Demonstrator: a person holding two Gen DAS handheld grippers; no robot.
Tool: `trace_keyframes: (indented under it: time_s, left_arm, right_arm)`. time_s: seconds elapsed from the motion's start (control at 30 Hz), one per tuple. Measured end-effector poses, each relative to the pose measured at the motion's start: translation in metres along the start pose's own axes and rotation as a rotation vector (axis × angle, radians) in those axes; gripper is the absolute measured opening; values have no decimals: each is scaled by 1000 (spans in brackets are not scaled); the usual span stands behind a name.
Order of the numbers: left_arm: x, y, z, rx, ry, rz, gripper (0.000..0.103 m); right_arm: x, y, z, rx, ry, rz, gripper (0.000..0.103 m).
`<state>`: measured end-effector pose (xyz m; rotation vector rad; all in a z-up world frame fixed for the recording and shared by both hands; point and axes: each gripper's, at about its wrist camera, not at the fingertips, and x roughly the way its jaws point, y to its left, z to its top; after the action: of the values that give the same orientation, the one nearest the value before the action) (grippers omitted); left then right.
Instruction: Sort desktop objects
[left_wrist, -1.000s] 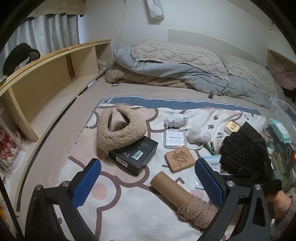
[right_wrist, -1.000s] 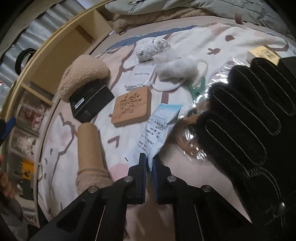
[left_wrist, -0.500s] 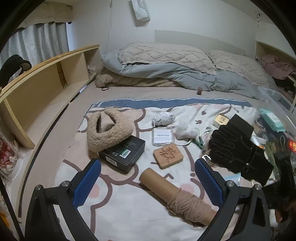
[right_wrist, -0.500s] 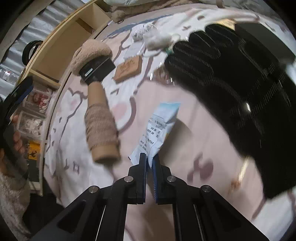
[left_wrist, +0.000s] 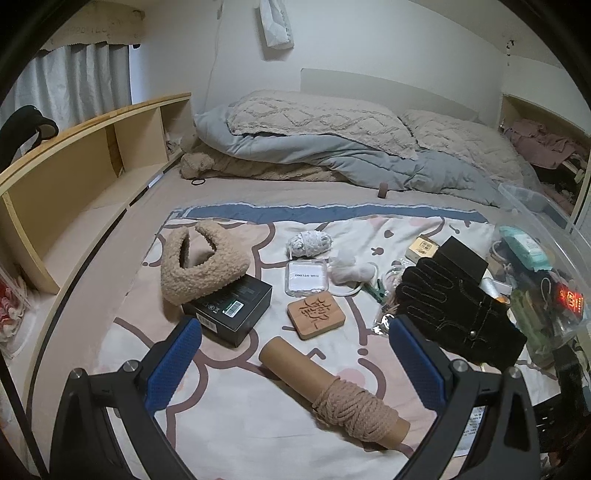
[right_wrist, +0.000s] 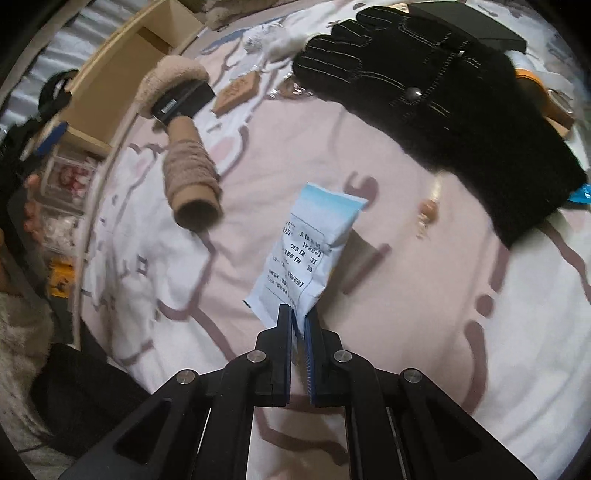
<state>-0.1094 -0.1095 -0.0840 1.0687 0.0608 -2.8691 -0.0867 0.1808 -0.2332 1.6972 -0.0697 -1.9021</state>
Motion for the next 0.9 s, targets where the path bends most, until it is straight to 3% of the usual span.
trace_keyframes:
  time_s: [0.1, 0.2, 0.3, 0.63, 0.9]
  left_arm:
    - [-2, -1, 1, 2, -5, -2, 102]
    - [-3, -1, 0, 5, -6, -4, 102]
    - [-2, -1, -1, 6, -3, -3, 102]
    - [0, 1, -1, -3, 3, -5, 102]
    - [2, -2, -1, 1, 6, -10, 102]
  right_arm:
    - [1, -2, -3, -11, 14, -35, 11]
    - [-6, 4, -3, -63, -4, -127, 24]
    - [-14, 11, -4, -132, -29, -187, 70]
    - [12, 36, -16, -323, 29, -304, 71]
    - [17, 18, -2, -369, -37, -434, 71]
